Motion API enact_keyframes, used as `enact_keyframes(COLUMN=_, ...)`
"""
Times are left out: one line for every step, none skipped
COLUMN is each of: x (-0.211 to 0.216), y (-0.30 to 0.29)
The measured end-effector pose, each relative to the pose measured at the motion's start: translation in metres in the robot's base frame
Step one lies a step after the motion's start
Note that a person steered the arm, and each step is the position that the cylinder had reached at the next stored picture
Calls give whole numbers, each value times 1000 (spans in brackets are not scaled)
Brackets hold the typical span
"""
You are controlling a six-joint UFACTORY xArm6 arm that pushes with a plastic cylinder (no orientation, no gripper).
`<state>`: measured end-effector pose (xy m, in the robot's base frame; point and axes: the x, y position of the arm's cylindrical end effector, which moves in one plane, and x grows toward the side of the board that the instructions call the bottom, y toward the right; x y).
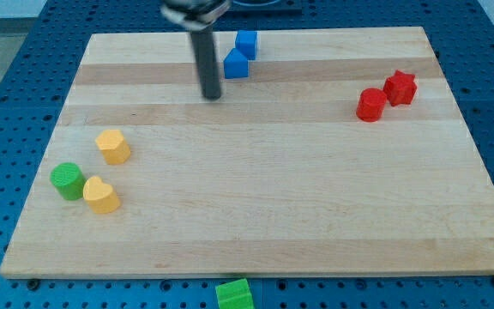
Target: Push the triangle into the hexagon
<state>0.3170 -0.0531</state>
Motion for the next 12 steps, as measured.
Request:
enact_keyframes(x=-63, y=42)
enact_keyframes(x=-71, y=47)
enact_keyframes(x=-71, y=49)
enact_keyframes(x=-72, y=80)
enact_keyframes(x=-101, y=87)
enact_keyframes(x=-105, y=23)
enact_keyframes(x=-74, y=-67)
enact_keyframes(x=-24, y=-109)
enact_keyframes(x=28, y=-131)
enact_keyframes(x=-2, y=-120)
enact_keyframes(x=-11, y=-176)
enact_keyframes(x=-5, y=-201)
